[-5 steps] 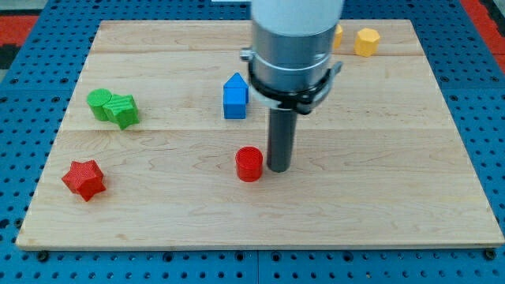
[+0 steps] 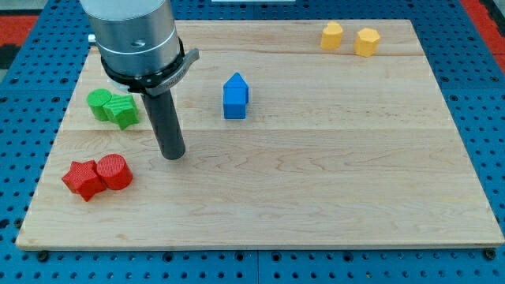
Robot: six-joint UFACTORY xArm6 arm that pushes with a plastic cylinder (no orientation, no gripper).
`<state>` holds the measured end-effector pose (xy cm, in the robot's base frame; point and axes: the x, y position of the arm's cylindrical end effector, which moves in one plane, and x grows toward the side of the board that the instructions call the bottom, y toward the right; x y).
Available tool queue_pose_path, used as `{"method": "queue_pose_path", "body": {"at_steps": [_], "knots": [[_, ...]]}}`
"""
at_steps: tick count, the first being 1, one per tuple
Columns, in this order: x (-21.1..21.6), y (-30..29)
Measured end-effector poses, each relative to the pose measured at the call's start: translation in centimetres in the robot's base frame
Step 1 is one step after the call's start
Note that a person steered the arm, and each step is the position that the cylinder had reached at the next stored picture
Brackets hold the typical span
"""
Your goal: Push the yellow heart slightly left and up
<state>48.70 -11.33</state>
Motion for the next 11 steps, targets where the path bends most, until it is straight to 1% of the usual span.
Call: {"method": "queue_pose_path", "body": {"at_steps": [1,2,3,4,5,6,7,8,9,10,11], "knots": [[0.0,0.4],[1.2,9.4],[-0.2,18.4],[-3.6,27.2],[-6.4,37.3],[-13.2,42.5],[-20.0,37.8],[-25.1,34.2],[-26.3,28.3],[-21.6,24.7],[-17.1,25.4]]}}
